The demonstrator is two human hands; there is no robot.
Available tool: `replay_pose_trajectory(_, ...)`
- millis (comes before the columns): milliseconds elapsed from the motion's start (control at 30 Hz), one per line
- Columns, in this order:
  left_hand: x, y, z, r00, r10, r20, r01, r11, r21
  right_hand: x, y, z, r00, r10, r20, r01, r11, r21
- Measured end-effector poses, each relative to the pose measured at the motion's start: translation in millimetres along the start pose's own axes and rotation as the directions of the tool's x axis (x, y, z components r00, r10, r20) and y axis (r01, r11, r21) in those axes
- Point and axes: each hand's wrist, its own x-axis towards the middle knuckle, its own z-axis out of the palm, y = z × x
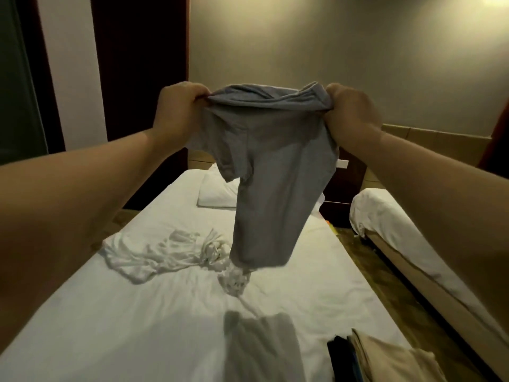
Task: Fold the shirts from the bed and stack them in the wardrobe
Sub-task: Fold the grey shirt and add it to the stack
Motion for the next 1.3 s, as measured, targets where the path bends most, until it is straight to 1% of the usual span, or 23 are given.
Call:
replay_pose_trajectory(100, -39.5, 13.9, -27.3, 1.000, 0.003, -0.003, -0.003, 0.998, -0.057, -43.5, -2.6, -17.9, 0.999, -0.028, 0.036, 0.027, 0.999, 0.031)
replay_pose_trajectory(200, -105.2, 28.5, -58.1, 0.993, 0.077, 0.094, -0.073, 0.996, -0.043, -116.8, -2.6, -21.1, 0.981, -0.066, 0.184, 0.051, 0.995, 0.087)
replay_pose_trajectory(267, -157.2, 40.6, -78.3, 0.974, 0.106, 0.201, -0.102, 0.994, -0.029, -174.3, -3.1, -18.6, 0.951, -0.007, 0.310, -0.025, 0.995, 0.098)
replay_pose_trajectory(333, -213.3, 53.9, -95.9, 0.948, 0.089, 0.304, -0.089, 0.996, -0.014, -234.1, -2.4, -15.8, 0.892, 0.061, 0.448, -0.123, 0.986, 0.110)
replay_pose_trajectory(400, -273.9, 68.0, -111.9, 0.918, 0.052, 0.394, -0.046, 0.999, -0.023, -296.7, -3.7, -15.3, 0.824, 0.048, 0.564, -0.137, 0.984, 0.115)
replay_pose_trajectory(467, -333.2, 79.1, -125.2, 0.895, -0.016, 0.445, 0.036, 0.999, -0.036, -358.5, -8.5, -19.3, 0.749, 0.035, 0.662, -0.177, 0.973, 0.149)
replay_pose_trajectory(533, -387.0, 88.1, -135.5, 0.854, -0.111, 0.508, 0.141, 0.990, -0.022, -412.7, -14.4, -21.2, 0.683, -0.001, 0.731, -0.192, 0.964, 0.181)
replay_pose_trajectory(600, -430.7, 93.7, -141.4, 0.801, -0.196, 0.566, 0.236, 0.972, 0.002, -452.2, -20.8, -21.7, 0.625, -0.027, 0.780, -0.160, 0.974, 0.162)
replay_pose_trajectory(633, -448.3, 96.3, -144.1, 0.777, -0.236, 0.584, 0.280, 0.960, 0.015, -465.9, -24.0, -23.4, 0.609, -0.018, 0.793, -0.161, 0.976, 0.147)
replay_pose_trajectory(733, -479.9, 106.7, -155.3, 0.742, -0.349, 0.573, 0.395, 0.918, 0.048, -487.1, -27.9, -33.0, 0.628, -0.017, 0.778, -0.199, 0.963, 0.181)
replay_pose_trajectory(800, -491.8, 114.9, -164.8, 0.722, -0.411, 0.556, 0.475, 0.879, 0.033, -489.9, -30.0, -43.5, 0.658, -0.051, 0.751, -0.167, 0.963, 0.211)
replay_pose_trajectory(867, -503.7, 121.2, -170.5, 0.677, -0.462, 0.573, 0.577, 0.816, -0.024, -492.9, -33.4, -52.8, 0.661, -0.092, 0.745, -0.104, 0.972, 0.212)
replay_pose_trajectory(933, -519.8, 123.0, -171.7, 0.622, -0.491, 0.609, 0.651, 0.757, -0.054, -506.2, -36.2, -55.8, 0.627, -0.111, 0.771, -0.037, 0.985, 0.171)
replay_pose_trajectory(1033, -552.4, 121.6, -172.7, 0.554, -0.460, 0.693, 0.665, 0.746, -0.037, -551.9, -35.1, -48.7, 0.569, -0.168, 0.805, 0.063, 0.985, 0.161)
replay_pose_trajectory(1067, -560.5, 123.4, -174.8, 0.531, -0.447, 0.720, 0.660, 0.751, -0.020, -566.9, -33.4, -46.7, 0.553, -0.171, 0.816, 0.064, 0.984, 0.164)
replay_pose_trajectory(1133, -575.8, 123.6, -175.3, 0.503, -0.440, 0.744, 0.671, 0.741, -0.014, -587.3, -28.4, -42.9, 0.547, -0.150, 0.824, 0.018, 0.986, 0.168)
replay_pose_trajectory(1200, -578.8, 126.7, -178.7, 0.509, -0.446, 0.736, 0.685, 0.727, -0.033, -597.0, -26.2, -45.3, 0.600, -0.123, 0.790, -0.030, 0.984, 0.176)
replay_pose_trajectory(1233, -580.2, 127.1, -179.3, 0.513, -0.450, 0.731, 0.690, 0.722, -0.039, -601.8, -26.2, -45.2, 0.624, -0.133, 0.770, -0.030, 0.981, 0.194)
replay_pose_trajectory(1300, -583.7, 127.7, -178.2, 0.500, -0.456, 0.736, 0.687, 0.727, -0.016, -610.0, -29.4, -43.9, 0.689, -0.205, 0.695, 0.033, 0.967, 0.253)
